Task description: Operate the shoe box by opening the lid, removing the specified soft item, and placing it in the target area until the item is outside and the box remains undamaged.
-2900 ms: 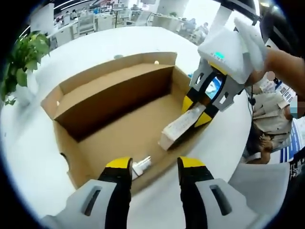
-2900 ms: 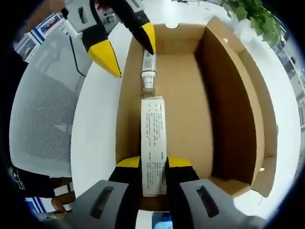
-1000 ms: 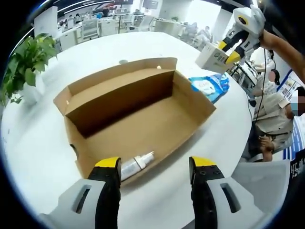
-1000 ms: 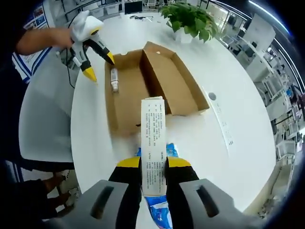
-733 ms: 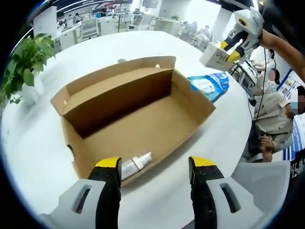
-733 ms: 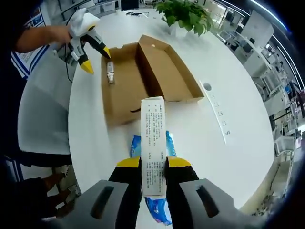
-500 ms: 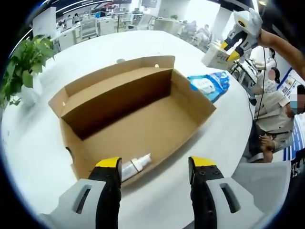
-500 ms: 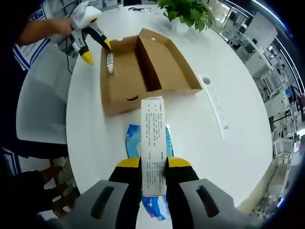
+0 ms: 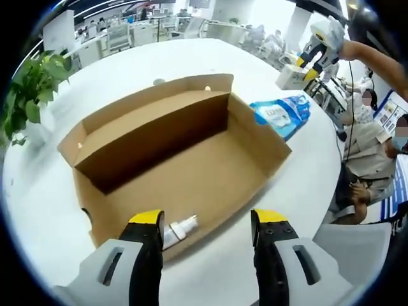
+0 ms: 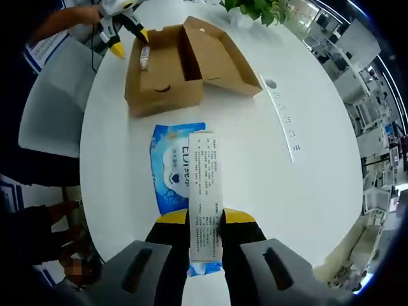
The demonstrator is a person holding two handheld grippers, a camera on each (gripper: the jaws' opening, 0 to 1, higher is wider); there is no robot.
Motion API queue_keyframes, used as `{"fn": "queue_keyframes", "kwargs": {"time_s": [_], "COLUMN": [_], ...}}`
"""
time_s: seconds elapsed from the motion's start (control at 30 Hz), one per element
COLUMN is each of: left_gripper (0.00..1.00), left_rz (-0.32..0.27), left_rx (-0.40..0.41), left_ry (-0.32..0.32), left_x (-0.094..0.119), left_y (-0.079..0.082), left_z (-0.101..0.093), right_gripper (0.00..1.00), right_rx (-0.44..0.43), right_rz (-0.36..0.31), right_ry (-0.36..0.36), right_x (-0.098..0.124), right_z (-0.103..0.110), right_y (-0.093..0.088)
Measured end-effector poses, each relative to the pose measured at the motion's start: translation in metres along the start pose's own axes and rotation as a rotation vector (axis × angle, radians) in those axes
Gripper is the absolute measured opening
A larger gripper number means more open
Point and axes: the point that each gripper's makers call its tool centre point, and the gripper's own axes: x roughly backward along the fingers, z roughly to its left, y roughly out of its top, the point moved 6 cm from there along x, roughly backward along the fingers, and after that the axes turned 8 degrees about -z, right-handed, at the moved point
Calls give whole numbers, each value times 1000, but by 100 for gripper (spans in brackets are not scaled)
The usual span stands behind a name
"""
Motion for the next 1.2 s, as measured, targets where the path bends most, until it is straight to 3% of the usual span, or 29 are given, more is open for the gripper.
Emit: {"fn": "queue_keyframes", "kwargs": {"time_s": [0.47,0.73,1.2], "left_gripper": [55,55,53], "left_rz": [8,11,7], "left_rx": [-2,8,16], "left_ry": [28,52,87], "left_x": [-12,-14,-17], "left_y": [10,14,16], "left_z": [-20,-25,-27], "right_gripper": [15,15,15], "right_rx": [69,64,63], "right_rz": [65,70,61], "right_ry": [10,33,68], "right_x": [-1,-19,-49], "right_z": [-29,-48,-53], "right_y": [-59,-91,-116]}}
